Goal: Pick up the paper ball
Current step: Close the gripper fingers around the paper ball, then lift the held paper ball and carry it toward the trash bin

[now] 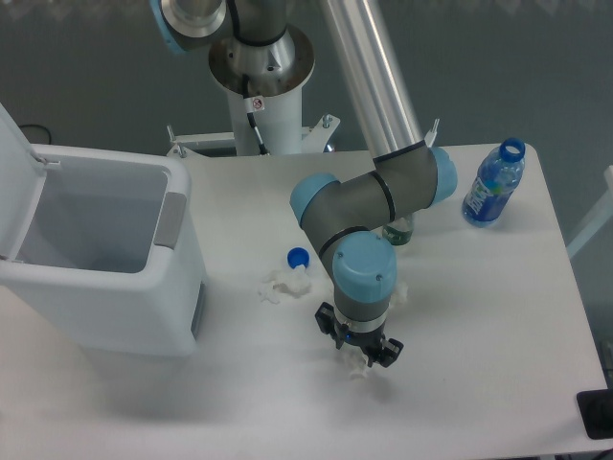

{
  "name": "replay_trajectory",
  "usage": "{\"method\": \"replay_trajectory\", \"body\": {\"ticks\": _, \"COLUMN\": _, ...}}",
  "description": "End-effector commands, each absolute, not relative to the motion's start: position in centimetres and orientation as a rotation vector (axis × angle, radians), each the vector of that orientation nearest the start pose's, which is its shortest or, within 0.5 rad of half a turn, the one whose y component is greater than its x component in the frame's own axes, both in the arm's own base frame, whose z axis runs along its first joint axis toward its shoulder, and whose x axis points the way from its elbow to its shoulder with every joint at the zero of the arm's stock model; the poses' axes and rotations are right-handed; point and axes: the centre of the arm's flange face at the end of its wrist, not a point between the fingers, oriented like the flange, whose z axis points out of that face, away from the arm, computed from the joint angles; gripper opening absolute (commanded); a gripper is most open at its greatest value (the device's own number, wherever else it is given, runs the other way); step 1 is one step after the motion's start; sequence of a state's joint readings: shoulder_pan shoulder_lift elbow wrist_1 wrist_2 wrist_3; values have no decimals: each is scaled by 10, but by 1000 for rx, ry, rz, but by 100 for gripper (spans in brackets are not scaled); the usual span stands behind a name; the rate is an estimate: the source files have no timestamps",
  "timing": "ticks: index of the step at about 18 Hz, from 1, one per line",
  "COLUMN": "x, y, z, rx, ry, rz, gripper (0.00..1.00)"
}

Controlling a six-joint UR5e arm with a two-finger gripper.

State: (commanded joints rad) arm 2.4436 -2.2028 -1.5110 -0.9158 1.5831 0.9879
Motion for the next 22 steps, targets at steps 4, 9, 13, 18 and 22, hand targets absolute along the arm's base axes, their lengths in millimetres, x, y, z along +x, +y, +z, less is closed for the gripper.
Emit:
{"method": "replay_trajectory", "body": {"ticks": 4, "x": -442, "y": 543, "z": 207, "rx": -3090, "ry": 175, "rz": 124, "gripper": 10}}
{"method": "replay_trajectory", "body": {"ticks": 9, "x": -442, "y": 541, "z": 232, "rx": -3063, "ry": 157, "rz": 160, "gripper": 9}}
{"method": "replay_trajectory", "body": {"ticks": 13, "x": -442, "y": 541, "z": 231, "rx": -3064, "ry": 103, "rz": 156, "gripper": 0}}
{"method": "replay_trajectory", "body": {"ticks": 18, "x": -440, "y": 540, "z": 262, "rx": -3031, "ry": 97, "rz": 207, "gripper": 0}}
{"method": "replay_trajectory", "body": {"ticks": 22, "x": -426, "y": 538, "z": 325, "rx": -2887, "ry": 3, "rz": 194, "gripper": 0}}
